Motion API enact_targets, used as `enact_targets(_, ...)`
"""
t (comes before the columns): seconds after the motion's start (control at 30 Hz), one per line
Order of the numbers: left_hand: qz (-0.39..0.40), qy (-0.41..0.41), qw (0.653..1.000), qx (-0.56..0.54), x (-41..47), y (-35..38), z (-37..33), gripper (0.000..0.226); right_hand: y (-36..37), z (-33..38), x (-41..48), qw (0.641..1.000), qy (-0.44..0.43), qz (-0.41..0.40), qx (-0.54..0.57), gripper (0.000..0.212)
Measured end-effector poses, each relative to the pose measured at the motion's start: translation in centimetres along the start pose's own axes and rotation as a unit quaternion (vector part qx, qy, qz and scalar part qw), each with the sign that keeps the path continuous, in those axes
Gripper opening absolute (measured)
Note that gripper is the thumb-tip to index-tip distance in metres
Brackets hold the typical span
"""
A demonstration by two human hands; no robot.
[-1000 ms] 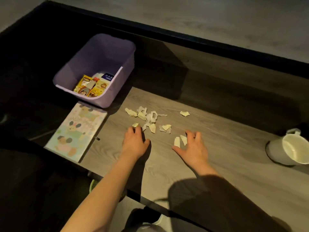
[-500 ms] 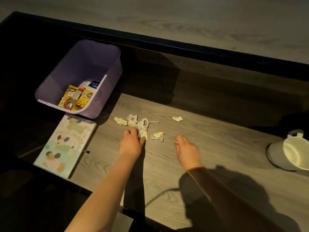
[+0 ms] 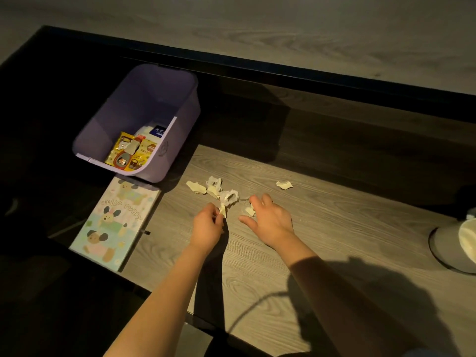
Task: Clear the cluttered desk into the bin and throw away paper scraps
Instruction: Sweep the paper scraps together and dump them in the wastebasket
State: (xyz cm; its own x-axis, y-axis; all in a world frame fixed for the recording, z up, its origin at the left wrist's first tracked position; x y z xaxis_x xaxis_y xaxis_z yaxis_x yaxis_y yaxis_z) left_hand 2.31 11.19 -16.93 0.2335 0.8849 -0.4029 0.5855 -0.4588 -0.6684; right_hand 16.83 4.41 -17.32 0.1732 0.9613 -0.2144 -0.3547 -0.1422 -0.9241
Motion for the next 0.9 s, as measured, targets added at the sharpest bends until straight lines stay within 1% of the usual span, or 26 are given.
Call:
enact_targets(0.07, 0.002, -0.026, 0.999, -0.037, -0.5, -0.4, 0.5, 0.012, 0.4, 0.3, 0.0, 0.999, -0.013, -0.020, -0.036, 0.044)
enact_targets(0.17, 0.003, -0.027, 0.999, -0.046, -0.9, -0.8, 0.7, 0.021, 0.5, 0.3, 0.1, 0.997, -0.043, -0.049, -0.041, 0.030)
enact_targets(0.27, 0.004, -0.020, 0.999, -0.048, -1.4, -1.2, 0.6, 0.026, 0.7, -0.1, 0.5, 0.997, -0.060, -0.023, -0.051, 0.025)
enact_targets(0.37, 0.001, -0.010, 0.998, -0.059, -2.0, -1.7, 0.5, 0.024, 0.2, -0.5, 0.2, 0.999, -0.044, -0.028, -0.005, 0.020)
enact_targets(0.5, 0.001, 0.016, 0.998, -0.060, -3.1, -2.6, 0.3, 0.015, -0.2, -1.1, -0.4, 0.994, 0.020, -0.037, 0.102, 0.020)
enact_targets(0.6, -0.005, 0.028, 0.999, -0.039, -3.9, -3.4, 0.3, 0.029, -0.6, -0.7, -0.9, 0.983, 0.045, -0.051, 0.169, 0.020)
enact_targets(0.7, -0.030, 0.029, 0.999, -0.029, -4.9, -4.6, 0.4, 0.031, -1.3, 0.7, -1.8, 0.974, 0.039, -0.063, 0.213, 0.020)
enact_targets(0.9, -0.086, -0.001, 0.994, -0.060, -6.9, -7.6, 1.3, 0.028, -3.2, 5.8, -3.1, 0.972, -0.014, -0.061, 0.227, 0.018)
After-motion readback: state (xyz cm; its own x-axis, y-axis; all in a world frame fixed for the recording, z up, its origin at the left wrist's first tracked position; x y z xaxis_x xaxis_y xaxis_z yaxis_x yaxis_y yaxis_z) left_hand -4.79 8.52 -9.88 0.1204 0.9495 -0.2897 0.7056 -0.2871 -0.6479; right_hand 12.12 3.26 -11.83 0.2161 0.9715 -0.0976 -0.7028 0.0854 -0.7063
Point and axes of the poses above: each hand's wrist, its own x-axis towards the middle knuckle, its own y-axis out of the palm, z = x × y, the point moved 6 cm from there along x, towards the middle knuckle, and after that the axes turned 6 degrees about -y, right-handed, at the moved point
